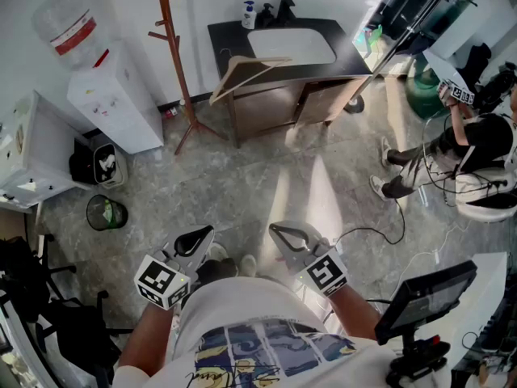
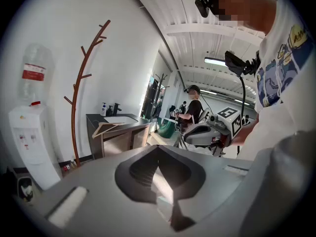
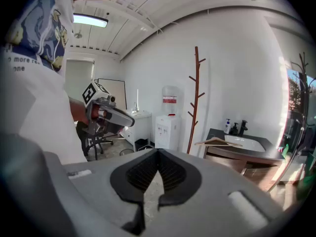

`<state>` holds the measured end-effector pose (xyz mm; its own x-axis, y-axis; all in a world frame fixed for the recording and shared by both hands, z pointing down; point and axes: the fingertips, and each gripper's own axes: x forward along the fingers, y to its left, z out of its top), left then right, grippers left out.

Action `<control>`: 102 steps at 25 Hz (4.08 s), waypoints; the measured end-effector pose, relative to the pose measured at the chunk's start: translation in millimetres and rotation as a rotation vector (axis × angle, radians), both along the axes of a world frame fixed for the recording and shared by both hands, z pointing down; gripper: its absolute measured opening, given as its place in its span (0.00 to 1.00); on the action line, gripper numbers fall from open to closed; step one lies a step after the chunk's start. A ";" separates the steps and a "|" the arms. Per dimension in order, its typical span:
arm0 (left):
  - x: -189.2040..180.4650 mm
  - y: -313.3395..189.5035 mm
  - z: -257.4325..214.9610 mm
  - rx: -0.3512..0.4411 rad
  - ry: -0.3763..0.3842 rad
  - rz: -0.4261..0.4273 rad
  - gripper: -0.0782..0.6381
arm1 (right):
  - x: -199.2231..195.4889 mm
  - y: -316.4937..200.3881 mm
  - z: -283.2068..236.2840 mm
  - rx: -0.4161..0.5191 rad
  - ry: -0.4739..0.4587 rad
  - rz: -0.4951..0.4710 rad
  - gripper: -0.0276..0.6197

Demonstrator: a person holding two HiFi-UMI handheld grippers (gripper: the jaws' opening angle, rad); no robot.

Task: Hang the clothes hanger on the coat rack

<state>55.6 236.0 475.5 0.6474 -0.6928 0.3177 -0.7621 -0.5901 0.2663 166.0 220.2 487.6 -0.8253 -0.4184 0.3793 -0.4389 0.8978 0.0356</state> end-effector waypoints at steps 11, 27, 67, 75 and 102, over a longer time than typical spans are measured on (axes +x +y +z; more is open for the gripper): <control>14.2 -2.5 9.1 -0.020 0.021 0.001 0.11 | 17.7 -9.2 6.2 0.016 0.016 0.012 0.05; -85.3 -134.4 20.5 -0.042 0.054 0.165 0.14 | -90.8 -124.2 4.3 -0.018 0.032 0.166 0.14; -77.0 -518.2 246.9 -0.625 1.103 -0.274 0.45 | 12.0 -366.1 47.2 -0.212 0.237 0.299 0.17; -66.7 -521.4 236.2 -0.646 1.211 -0.224 0.18 | 4.9 -374.6 55.4 -0.220 0.265 0.252 0.17; -104.9 -446.4 66.4 -0.368 0.759 0.081 0.16 | -68.6 -336.1 47.1 -0.162 0.167 0.217 0.17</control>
<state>-49.3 -210.5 541.9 0.8193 -0.5727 -0.0272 -0.2580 -0.4106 0.8746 97.4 -115.9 534.7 -0.6441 -0.5007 0.5783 -0.6208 0.7839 -0.0127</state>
